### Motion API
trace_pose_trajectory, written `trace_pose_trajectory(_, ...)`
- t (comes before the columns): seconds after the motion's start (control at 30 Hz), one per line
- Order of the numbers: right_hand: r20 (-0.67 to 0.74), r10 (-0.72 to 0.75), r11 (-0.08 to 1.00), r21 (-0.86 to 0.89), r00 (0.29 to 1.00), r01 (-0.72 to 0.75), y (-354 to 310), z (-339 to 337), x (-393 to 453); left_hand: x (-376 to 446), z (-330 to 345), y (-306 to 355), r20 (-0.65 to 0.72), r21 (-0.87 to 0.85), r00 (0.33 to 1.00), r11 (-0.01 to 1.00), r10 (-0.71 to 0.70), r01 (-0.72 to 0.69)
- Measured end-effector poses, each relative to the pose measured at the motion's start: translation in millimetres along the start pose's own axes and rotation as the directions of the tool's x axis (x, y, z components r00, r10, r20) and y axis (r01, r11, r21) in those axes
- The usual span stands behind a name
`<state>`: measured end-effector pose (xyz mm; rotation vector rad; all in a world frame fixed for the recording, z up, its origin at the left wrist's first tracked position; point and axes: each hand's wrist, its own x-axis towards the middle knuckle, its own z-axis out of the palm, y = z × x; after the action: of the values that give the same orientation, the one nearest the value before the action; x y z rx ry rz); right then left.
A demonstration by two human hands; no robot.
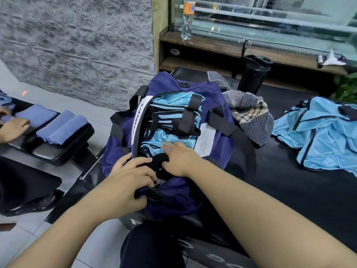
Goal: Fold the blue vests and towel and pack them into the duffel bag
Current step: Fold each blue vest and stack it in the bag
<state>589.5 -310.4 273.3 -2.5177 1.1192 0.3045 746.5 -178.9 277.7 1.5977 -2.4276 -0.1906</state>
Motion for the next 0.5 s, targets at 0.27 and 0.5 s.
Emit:
trace_pose_trajectory(0.27, -0.036, 0.062, 0.996, 0.06, 0.997, -0.06, 16, -15, 21, -7, 9, -10, -0.004, -0.128, 1.0, 0.992, -0.015, 0.015)
trace_pose_trajectory(0.5, 0.025, 0.134, 0.987, 0.085, 0.991, -0.136, 24, -23, 30, -9, 7, -11, -0.016, -0.159, 1.0, 0.987, 0.005, -0.008)
